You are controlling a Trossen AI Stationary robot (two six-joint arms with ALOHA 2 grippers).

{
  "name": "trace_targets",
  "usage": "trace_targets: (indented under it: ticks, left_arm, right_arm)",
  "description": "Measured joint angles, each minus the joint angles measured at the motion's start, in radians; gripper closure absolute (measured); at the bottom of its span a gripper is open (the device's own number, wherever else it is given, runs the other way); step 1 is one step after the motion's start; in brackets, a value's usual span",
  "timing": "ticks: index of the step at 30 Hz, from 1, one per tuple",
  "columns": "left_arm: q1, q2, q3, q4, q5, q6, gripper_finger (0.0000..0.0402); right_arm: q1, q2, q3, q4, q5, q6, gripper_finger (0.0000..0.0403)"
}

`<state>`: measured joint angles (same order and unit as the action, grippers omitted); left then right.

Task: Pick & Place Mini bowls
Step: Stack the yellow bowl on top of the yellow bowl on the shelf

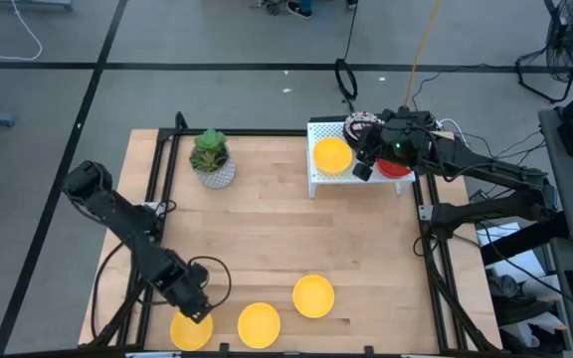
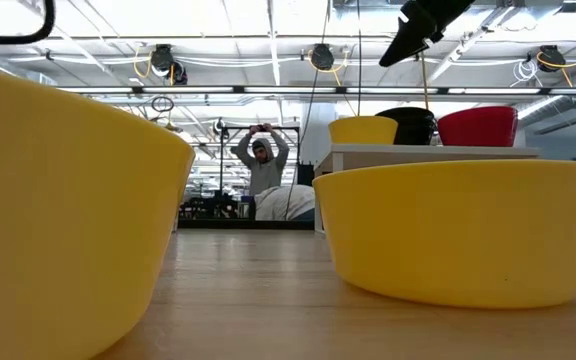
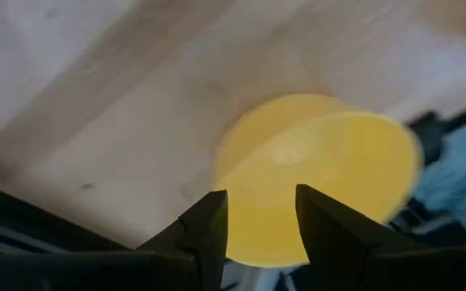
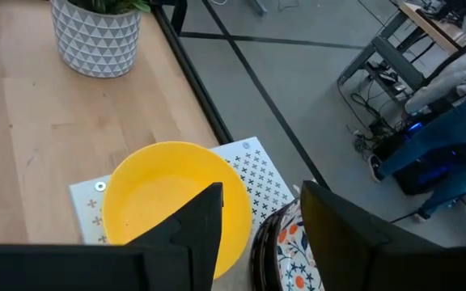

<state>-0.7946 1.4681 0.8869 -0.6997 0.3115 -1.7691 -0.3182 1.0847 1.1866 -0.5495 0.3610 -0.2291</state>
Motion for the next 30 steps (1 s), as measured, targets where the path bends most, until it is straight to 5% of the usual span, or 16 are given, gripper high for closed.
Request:
trace_targets:
  ticks: [17,25,30]
  left_arm:
    - [-0.025,0.0,-0.152,0.108,-0.004,0.013,0.0257]
    - [0.057,0.0,-0.164,0.1,-0.115,0.134,0.0383]
    - [0.192,-0.001,-0.164,0.105,-0.156,0.28,0.0393]
  right_arm:
    - [-0.001,0.0,0.0,0.0,0.0,-0.001,0.0251]
    - [-0.001,0.0,0.0,0.0,-0.001,0.0,0.0266]
    - [-0.001,0.0,0.0,0.0,-0.011,0.0,0.0278]
